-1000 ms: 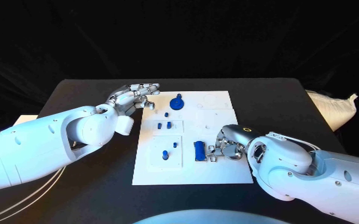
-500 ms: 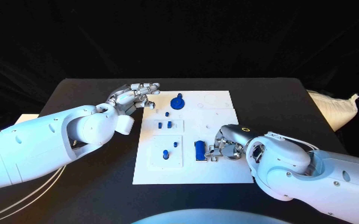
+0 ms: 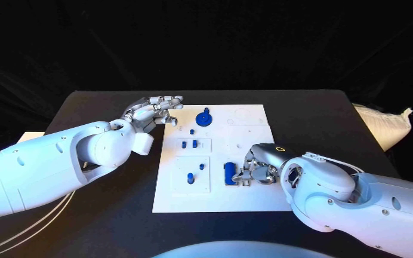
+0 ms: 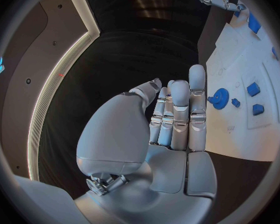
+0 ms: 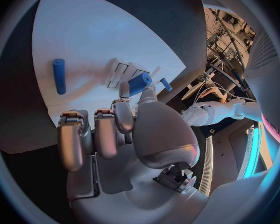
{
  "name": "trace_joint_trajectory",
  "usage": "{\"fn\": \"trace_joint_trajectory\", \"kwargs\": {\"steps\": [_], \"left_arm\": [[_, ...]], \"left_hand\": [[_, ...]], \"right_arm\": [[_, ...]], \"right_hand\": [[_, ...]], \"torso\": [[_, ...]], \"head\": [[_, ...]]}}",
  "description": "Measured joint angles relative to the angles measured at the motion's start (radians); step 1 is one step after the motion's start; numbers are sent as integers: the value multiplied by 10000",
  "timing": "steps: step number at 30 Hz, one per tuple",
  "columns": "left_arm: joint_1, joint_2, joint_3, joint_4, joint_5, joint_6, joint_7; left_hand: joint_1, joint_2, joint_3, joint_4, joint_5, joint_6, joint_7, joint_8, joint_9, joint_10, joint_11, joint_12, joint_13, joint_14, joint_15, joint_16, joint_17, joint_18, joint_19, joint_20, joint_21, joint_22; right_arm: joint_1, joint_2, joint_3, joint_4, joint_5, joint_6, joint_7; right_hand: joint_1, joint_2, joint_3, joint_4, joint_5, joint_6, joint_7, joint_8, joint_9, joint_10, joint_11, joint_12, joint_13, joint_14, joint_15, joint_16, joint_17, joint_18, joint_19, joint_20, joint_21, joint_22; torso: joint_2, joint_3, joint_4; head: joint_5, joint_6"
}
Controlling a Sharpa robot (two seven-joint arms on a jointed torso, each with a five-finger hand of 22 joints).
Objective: Assemble the parts on the task board
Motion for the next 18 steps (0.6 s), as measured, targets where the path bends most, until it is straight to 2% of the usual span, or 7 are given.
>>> {"fn": "trace_joint_trajectory", "kwargs": {"steps": [18], "left_arm": [[0, -7, -2, 12, -15, 0, -21]], "left_hand": [[0, 0, 0, 0, 0, 0, 0, 0, 0, 0, 0, 0, -2, -1, 1, 0, 1, 0, 0, 0, 0, 1]], "right_arm": [[13, 408, 4, -383, 18, 56, 11]], "right_hand": [[-52, 51, -25, 50, -30, 0, 0, 0, 10, -18, 6, -6, -3, 1, 5, 0, 7, 0, 0, 0, 0, -1]], "torso": [[2, -12, 11]], "head": [[28, -53]]}}
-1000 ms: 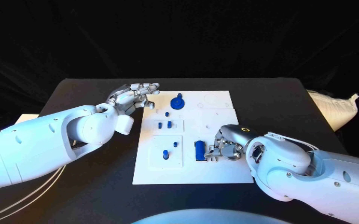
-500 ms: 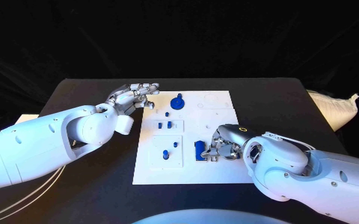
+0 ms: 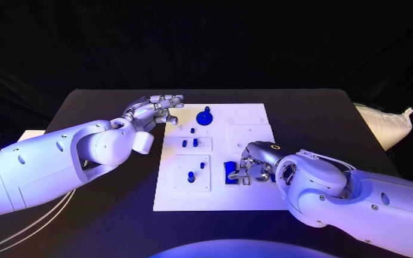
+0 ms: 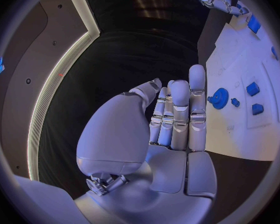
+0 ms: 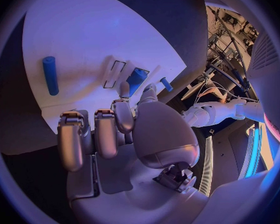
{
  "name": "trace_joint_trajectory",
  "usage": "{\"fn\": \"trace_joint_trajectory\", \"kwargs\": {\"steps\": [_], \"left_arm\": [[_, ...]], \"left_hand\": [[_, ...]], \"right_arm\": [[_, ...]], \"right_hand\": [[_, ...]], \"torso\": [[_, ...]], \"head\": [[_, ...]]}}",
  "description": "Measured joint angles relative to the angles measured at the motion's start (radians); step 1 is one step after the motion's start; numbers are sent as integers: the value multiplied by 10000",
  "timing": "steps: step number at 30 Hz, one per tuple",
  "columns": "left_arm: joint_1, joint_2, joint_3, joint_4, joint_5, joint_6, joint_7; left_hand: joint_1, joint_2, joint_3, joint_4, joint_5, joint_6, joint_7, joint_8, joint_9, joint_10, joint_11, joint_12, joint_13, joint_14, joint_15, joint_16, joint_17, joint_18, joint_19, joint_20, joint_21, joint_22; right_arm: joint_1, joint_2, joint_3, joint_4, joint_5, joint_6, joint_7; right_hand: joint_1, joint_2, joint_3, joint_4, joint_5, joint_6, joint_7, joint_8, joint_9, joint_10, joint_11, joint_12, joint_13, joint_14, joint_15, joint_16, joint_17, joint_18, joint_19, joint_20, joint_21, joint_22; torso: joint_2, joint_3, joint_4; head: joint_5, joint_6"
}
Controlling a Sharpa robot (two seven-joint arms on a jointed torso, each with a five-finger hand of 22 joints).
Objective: Assemble the parts on the task board
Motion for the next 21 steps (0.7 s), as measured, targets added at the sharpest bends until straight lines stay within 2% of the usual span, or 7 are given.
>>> {"fn": "trace_joint_trajectory", "kwargs": {"steps": [13, 17, 21], "left_arm": [[0, -1, 0, -3, -16, 0, -11], [0, 3, 0, -3, -22, 0, -14], [0, 4, 0, -4, -27, 0, -16]], "left_hand": [[0, 0, 0, 0, 0, 0, 0, 0, 0, 0, 0, 0, -1, -3, 3, 0, 1, 1, 0, 0, 0, 1], [0, 0, 0, 0, 0, 0, 0, 0, 0, 0, 0, 0, -2, -4, 4, 0, 1, 0, 0, 0, 0, 0], [0, 0, 0, 0, 0, 0, 0, 0, 0, 0, 0, 0, -2, -4, 4, 0, 2, 0, 0, 0, 0, 1]], "right_arm": [[3, 6, 0, -177, -1, 246, -9], [3, 11, 0, -198, -3, 339, -11], [12, 78, 11, -237, -4, 397, -11]], "right_hand": [[8, 2, 99, -99, 0, 0, 0, 0, 26, 0, 0, -48, 6, 14, 17, 0, -1, -1, 0, 0, 0, -1], [221, 0, 158, -158, 0, 0, 0, 0, 36, -1, 1, -46, 11, 14, 20, 0, -1, -1, 0, 0, 0, 7], [354, -22, 152, -211, -4, 0, 0, 0, 46, -72, 71, 5, 10, -1, 39, 0, -2, 0, 0, 0, 0, 7]], "torso": [[-4, 1, -15], [-5, 9, -21], [-5, 11, -22]], "head": [[-9, -37], [-12, -39], [-25, -49]]}}
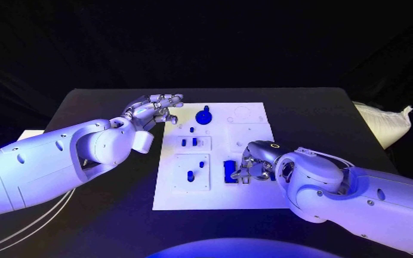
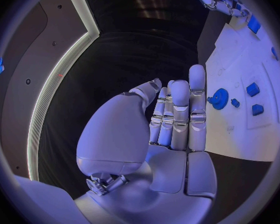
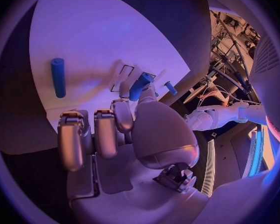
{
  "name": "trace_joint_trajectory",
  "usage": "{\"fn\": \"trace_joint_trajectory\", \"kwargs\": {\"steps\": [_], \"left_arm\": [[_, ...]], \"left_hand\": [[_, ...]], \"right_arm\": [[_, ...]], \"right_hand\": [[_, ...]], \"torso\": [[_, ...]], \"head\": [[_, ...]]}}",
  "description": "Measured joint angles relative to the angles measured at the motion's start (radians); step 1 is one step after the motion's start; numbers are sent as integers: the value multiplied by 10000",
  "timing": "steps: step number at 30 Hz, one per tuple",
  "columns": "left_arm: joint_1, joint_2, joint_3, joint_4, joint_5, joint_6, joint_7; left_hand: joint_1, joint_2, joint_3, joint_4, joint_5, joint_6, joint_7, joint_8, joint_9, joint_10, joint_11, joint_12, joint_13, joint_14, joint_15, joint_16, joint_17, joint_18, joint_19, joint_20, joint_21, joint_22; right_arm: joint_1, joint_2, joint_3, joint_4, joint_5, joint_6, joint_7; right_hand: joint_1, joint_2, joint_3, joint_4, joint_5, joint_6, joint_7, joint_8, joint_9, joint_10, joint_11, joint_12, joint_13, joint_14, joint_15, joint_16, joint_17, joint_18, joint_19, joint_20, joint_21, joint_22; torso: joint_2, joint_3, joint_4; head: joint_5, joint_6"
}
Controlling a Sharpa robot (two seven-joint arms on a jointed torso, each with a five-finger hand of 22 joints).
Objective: Assemble the parts on the task board
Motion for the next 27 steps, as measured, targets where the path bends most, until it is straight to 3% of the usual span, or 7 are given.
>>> {"fn": "trace_joint_trajectory", "kwargs": {"steps": [20, 27], "left_arm": [[0, 6, 0, -12, -65, 0, -5], [0, 7, 0, -24, -79, -1, -6]], "left_hand": [[38, 38, 0, 0, 0, 0, 0, 0, 0, 0, 0, 55, 9, -9, 9, 0, -19, 1, 0, 0, 0, -13], [38, 38, 0, 0, 0, 0, 0, 0, 0, 0, 0, 55, 8, -10, 10, 0, -19, 1, 0, 0, 0, -13]], "right_arm": [[-23, 214, -9, -224, -459, -343, 150], [-32, -212, -15, -37, -295, -1084, 328]], "right_hand": [[159, 29, 98, -125, 43, 0, 0, -7, 17, -71, 70, 17, 13, -3, -50, 0, -2, -1, 0, 0, 0, -2], [436, 117, 109, -135, 514, -601, 236, -556, -184, -71, 70, -721, -14, 1, -46, -98, -3, 0, 0, 0, -113, -4]], "torso": [[-9, -3, 16], [-9, 1, -4]], "head": [[-5, -44], [-3, -8]]}}
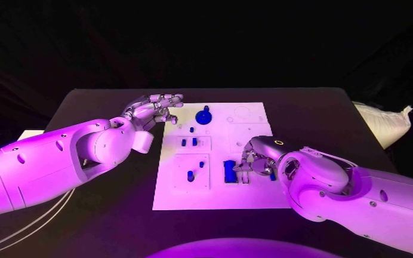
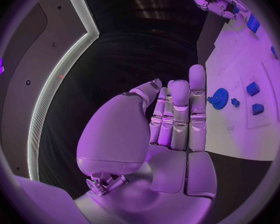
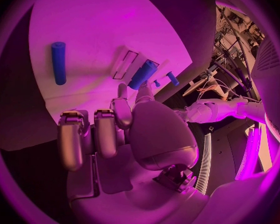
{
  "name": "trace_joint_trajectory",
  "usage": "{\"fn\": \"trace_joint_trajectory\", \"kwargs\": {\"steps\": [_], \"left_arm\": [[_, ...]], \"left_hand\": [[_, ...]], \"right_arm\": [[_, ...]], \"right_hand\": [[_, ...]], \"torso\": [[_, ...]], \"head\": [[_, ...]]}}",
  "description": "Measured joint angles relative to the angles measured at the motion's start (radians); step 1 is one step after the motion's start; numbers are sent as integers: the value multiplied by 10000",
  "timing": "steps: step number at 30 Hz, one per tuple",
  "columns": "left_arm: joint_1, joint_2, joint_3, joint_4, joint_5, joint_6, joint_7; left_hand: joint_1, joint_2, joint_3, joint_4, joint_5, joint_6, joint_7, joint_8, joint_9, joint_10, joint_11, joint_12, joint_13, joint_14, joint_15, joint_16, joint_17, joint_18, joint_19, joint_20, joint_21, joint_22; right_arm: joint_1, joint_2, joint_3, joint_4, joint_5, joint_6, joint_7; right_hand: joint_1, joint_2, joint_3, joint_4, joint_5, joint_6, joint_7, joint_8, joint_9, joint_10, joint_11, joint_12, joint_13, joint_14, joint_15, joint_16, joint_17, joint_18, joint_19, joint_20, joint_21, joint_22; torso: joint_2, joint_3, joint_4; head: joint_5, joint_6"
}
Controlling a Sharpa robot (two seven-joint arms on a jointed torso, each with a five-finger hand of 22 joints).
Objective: Assemble the parts on the task board
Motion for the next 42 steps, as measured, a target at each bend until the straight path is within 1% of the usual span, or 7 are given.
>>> {"fn": "trace_joint_trajectory", "kwargs": {"steps": [5, 10, 14, 23, 32, 36, 42], "left_arm": [[0, 3, -2, -11, -7, 0, -2], [0, 7, -3, -18, -11, -1, -3], [0, 6, -3, -9, -13, -2, -3], [0, 0, -4, 27, -31, -3, -3], [0, -3, -5, 32, -46, -3, 3], [0, -17, -6, 32, -61, -3, 3], [0, -30, -6, 30, -89, -5, 3]], "left_hand": [[0, 0, 0, 0, 0, 0, 0, 0, 0, 0, 0, 0, 0, 0, 0, 0, 0, 0, 0, 0, 0, 0], [0, 0, 0, 0, 0, 0, 0, 0, 0, 0, 0, 0, -1, -1, 0, 0, 1, 0, 0, 0, 0, 1], [0, 0, 0, 0, 0, 0, 0, 0, 0, 0, 0, 0, -2, 0, 1, 0, 1, -1, 0, 0, 0, 1], [0, 0, 0, 0, 0, 0, 0, 0, 0, 0, 0, 0, -2, -1, 1, 0, 2, 0, 0, 0, 0, 1], [0, 0, 0, 0, 0, 0, 0, 0, 0, 0, 0, 0, -3, -1, 1, 0, 2, 0, 0, 0, 0, 2], [0, 0, 0, 0, 0, 0, 0, 0, 0, 0, 0, 0, -4, -1, 1, 0, 2, -1, 60, 5, 0, 3], [0, 0, 0, 0, 0, 0, 0, 0, 0, 0, 0, 0, -4, -1, 1, 0, 3, -1, 74, -1, 0, 3]], "right_arm": [[55, -507, 11, 343, 494, -604, 296], [130, -1100, 16, 519, 853, -882, 451], [153, -1555, 16, 539, 897, -958, 467], [154, -2103, -2, 520, 573, -922, 278], [12, -2056, -37, 360, 285, -576, -66], [-52, -2015, -43, 298, 224, -341, -157], [-120, -1955, -49, 273, 193, -23, -226]], "right_hand": [[161, 47, 0, 0, 349, -324, 260, -657, -344, 15, 15, -197, -121, -18, 202, -41, -1, 0, 1, 183, -3, 0], [476, 167, 132, -131, 827, -402, 338, -1216, -755, 33, 37, -403, -227, -18, 274, -41, -1, 1, 0, 253, -3, -1], [731, 217, 255, -255, 796, -328, 412, -1528, -1068, -2, 74, -557, -300, 17, 311, -41, -1, 0, 0, 325, -3, -1], [945, 260, 335, -334, 784, 1, 367, -1692, -1338, -34, 108, -575, -353, 14, 344, -41, -2, 0, 0, 325, -3, -3], [1014, 172, 291, -233, 1021, 150, 363, -1888, -1531, -34, 108, -648, -394, 15, 345, -41, -2, 1, 0, 324, -3, -3], [767, -101, 193, -120, 1116, 215, 368, -1965, -1636, -34, 109, -606, -354, 16, 346, -41, -1, 1, 0, 324, -2, -4], [531, -337, 164, 88, 1251, 298, 356, -2022, -1731, -34, 109, -529, -349, 17, 346, -41, 6, 0, 0, 324, -3, -4]], "torso": [[0, -1, -1], [-1, -3, -2], [1, -4, -12], [2, -11, -27], [-3, -14, 4], [-1, -15, 7], [3, -15, -1]], "head": [[-32, 23], [-82, 58], [-124, 85], [-234, 135], [-283, 168], [-283, 171], [-270, 172]]}}
